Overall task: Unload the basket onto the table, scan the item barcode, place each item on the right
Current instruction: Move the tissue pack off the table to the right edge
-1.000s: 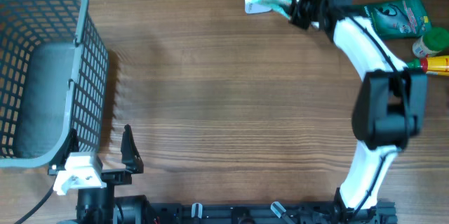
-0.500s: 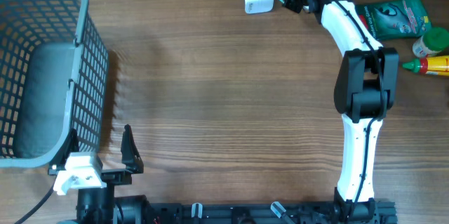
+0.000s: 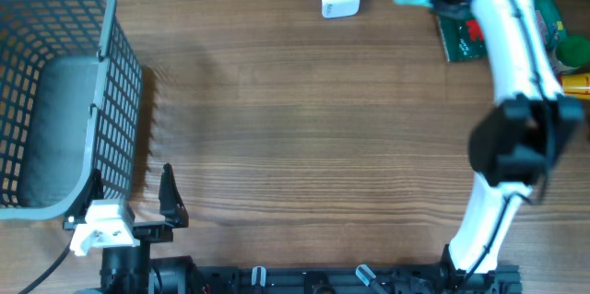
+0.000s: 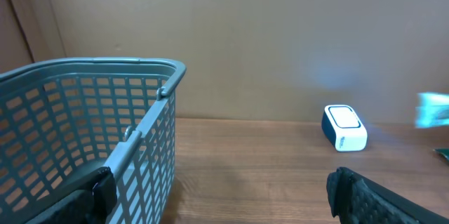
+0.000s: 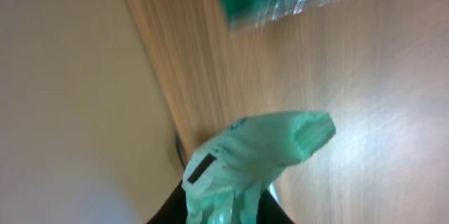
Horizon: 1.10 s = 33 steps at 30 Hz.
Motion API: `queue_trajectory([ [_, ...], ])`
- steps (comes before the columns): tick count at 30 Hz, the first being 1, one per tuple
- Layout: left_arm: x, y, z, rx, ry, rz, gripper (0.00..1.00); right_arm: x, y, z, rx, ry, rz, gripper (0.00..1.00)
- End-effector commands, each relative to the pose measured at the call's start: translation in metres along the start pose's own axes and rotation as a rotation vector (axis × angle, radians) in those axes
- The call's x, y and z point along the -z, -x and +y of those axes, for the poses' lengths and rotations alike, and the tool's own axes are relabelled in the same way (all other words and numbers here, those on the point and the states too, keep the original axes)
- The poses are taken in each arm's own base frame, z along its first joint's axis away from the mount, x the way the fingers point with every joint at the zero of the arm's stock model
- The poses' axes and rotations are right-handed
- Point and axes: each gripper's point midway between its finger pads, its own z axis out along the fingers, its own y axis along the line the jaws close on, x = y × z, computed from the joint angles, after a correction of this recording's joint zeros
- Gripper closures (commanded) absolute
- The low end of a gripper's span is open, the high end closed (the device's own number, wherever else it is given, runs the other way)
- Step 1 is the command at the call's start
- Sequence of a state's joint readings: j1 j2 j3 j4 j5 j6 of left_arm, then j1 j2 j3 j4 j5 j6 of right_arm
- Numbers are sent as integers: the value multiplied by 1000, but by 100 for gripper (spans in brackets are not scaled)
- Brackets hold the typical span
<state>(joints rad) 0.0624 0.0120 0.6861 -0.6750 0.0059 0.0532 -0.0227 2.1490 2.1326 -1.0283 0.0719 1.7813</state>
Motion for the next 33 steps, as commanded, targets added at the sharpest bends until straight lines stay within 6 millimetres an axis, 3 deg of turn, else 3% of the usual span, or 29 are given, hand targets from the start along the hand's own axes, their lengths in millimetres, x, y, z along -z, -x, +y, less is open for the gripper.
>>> queue_trajectory([
  [1,1,1,2,9,11,-9,0,67,103,-8,-17,-10,-411,95],
  [3,1,1,2,9,11,-9,0,85,155,-44,-73,-149,-608,95],
  [5,1,1,2,9,11,-9,0,101,193,-82,-159,-299,-735,96],
  [8,1,1,2,9,11,-9,0,96,233,-115,-208,-439,-761,95],
  [12,1,1,2,9,11,-9,0,64,276,-147,-300,-485,-780,96],
  [16,1,1,2,9,11,-9,0,13,305,-154,-169,-441,-737,95],
  [18,1,1,2,9,11,-9,0,5,315,-156,-146,-429,-727,95],
  [20,1,1,2,9,11,-9,0,9,318,-149,-161,-403,-724,93],
  [21,1,1,2,9,11,-9,0,14,320,-142,-161,-382,-728,87],
  [23,1,1,2,9,11,-9,0,30,322,-120,-60,-345,-718,62],
  [24,1,1,2,9,11,-9,0,38,323,-110,-11,-326,-714,36],
  [26,1,1,2,9,11,-9,0,50,321,-94,50,-291,-691,15],
  [27,1,1,2,9,11,-9,0,61,315,-79,112,-252,-650,0],
  [31,1,1,2,9,11,-9,0,88,280,-54,232,-118,-466,0],
  [33,1,1,2,9,11,-9,0,101,240,-38,359,-2,-267,0],
])
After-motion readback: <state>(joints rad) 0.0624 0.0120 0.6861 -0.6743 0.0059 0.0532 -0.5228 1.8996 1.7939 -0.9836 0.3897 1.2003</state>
